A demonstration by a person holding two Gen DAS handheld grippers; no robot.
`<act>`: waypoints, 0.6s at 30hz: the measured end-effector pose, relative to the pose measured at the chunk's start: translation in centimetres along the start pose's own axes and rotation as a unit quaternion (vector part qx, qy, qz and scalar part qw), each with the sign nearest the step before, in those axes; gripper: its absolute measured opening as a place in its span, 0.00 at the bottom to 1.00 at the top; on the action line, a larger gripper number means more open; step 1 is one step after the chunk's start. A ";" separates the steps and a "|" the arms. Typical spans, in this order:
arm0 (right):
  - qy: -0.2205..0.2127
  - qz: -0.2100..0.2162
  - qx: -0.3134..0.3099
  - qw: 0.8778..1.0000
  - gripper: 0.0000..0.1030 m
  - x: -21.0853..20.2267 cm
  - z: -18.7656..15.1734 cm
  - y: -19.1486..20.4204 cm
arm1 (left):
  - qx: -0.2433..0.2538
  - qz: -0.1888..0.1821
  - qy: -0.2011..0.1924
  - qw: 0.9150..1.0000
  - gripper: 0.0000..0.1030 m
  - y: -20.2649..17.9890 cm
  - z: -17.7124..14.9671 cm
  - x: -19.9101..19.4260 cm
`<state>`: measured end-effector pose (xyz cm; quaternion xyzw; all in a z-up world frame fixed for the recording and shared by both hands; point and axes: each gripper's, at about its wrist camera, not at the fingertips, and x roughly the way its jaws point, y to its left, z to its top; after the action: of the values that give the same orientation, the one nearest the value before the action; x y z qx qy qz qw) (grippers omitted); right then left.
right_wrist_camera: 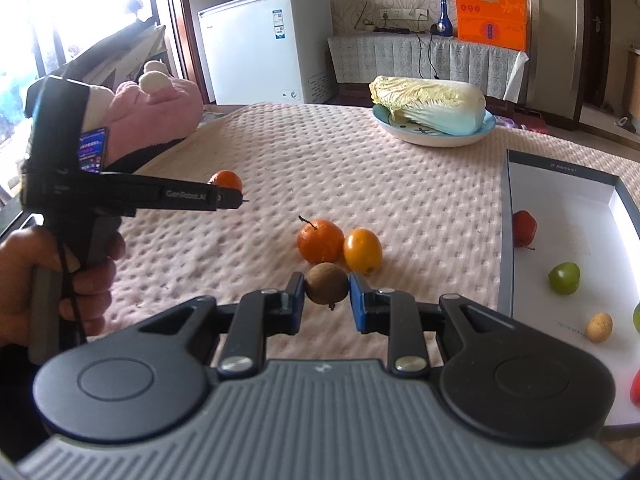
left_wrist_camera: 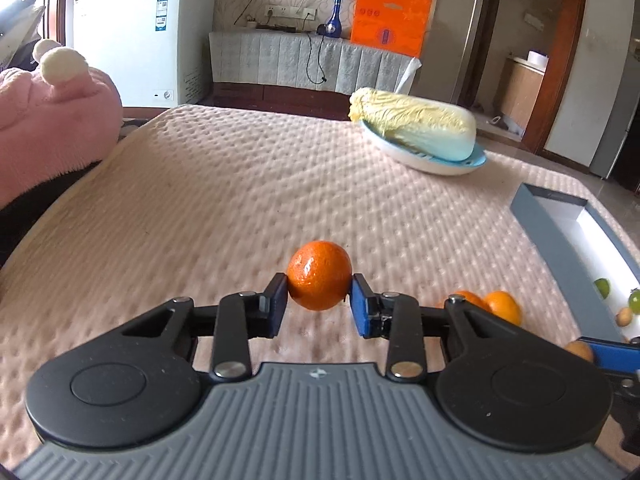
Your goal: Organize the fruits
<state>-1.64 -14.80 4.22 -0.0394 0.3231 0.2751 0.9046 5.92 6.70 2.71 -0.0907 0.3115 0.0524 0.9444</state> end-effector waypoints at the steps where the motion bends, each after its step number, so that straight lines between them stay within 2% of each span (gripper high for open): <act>1: -0.002 0.001 0.001 1.000 0.27 -0.1 0.0 0.0 | -0.001 -0.002 -0.003 1.000 0.38 0.0 0.0 -0.4; 18: -0.015 0.003 0.002 1.000 0.27 -1.5 -0.4 -0.4 | 0.014 -0.023 -0.030 0.999 0.38 -2.0 0.3 -3.7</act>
<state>-2.58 -15.98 4.81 -0.0330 0.3105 0.2774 0.9086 3.42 4.60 5.42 -0.0826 0.2816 0.0288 0.9555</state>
